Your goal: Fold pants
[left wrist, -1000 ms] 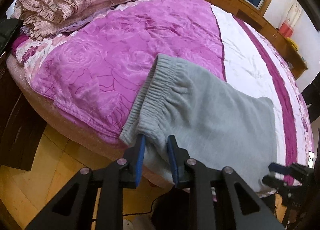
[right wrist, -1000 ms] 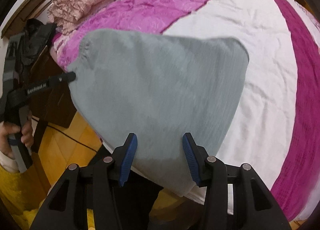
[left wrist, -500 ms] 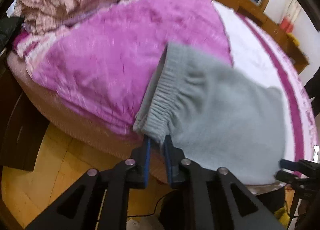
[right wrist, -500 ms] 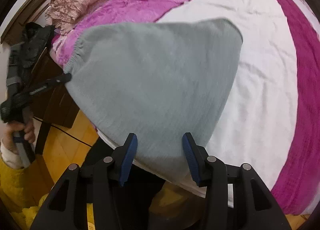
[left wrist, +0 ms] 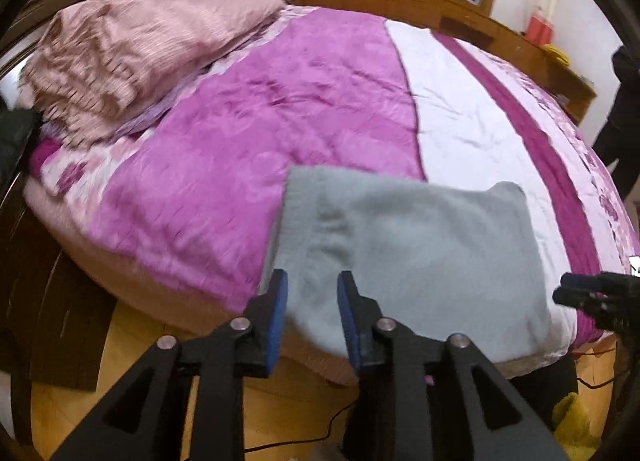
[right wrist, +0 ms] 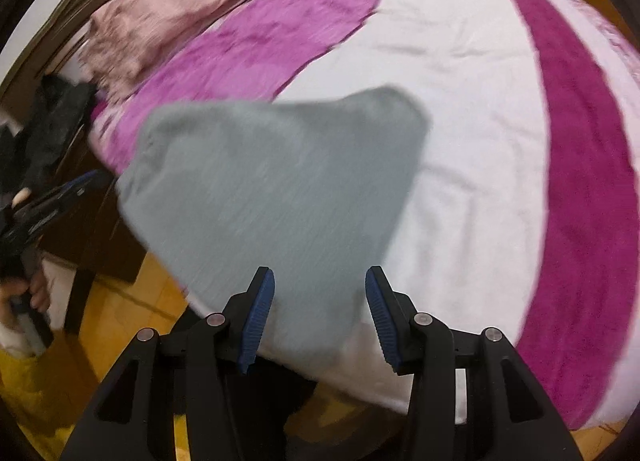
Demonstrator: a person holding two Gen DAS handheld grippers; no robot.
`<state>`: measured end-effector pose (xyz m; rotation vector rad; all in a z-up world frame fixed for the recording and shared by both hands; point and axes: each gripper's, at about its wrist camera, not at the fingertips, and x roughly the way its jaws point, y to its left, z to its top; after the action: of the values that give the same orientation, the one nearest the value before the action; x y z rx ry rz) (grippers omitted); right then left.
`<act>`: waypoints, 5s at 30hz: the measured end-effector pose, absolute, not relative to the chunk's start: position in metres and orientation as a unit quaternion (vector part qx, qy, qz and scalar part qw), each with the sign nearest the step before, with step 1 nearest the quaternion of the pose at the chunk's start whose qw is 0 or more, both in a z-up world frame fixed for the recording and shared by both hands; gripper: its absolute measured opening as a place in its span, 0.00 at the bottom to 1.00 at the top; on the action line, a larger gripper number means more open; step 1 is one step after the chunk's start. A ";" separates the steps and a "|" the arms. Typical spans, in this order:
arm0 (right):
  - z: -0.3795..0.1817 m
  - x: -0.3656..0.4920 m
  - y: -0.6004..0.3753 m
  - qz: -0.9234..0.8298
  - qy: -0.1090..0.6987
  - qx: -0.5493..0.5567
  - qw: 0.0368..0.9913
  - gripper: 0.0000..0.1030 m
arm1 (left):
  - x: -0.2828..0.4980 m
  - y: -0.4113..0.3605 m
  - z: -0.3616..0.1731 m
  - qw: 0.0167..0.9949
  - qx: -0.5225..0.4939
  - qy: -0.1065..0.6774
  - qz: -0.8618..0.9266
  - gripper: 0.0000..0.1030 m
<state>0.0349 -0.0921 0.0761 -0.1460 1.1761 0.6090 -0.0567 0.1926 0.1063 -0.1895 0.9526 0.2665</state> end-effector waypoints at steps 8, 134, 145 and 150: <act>0.057 0.068 -0.113 0.244 0.582 0.012 0.776 0.49 | -0.015 0.178 0.069 0.860 -0.060 0.495 0.110 0.27; 0.105 0.029 0.179 0.478 0.540 -0.088 0.687 0.16 | -0.080 0.288 0.077 0.852 -0.175 0.465 0.163 0.28; 0.133 0.031 0.126 0.463 0.508 -0.058 0.724 0.48 | -0.077 0.279 0.102 0.871 -0.187 0.437 0.124 0.28; 0.117 0.040 0.081 0.421 0.531 -0.033 0.735 0.50 | -0.065 0.267 0.106 0.875 -0.191 0.436 0.086 0.31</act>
<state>0.0396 0.0812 0.1173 -0.0717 1.1666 0.9249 -0.0649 0.2667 0.1056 -0.3997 0.9097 0.1787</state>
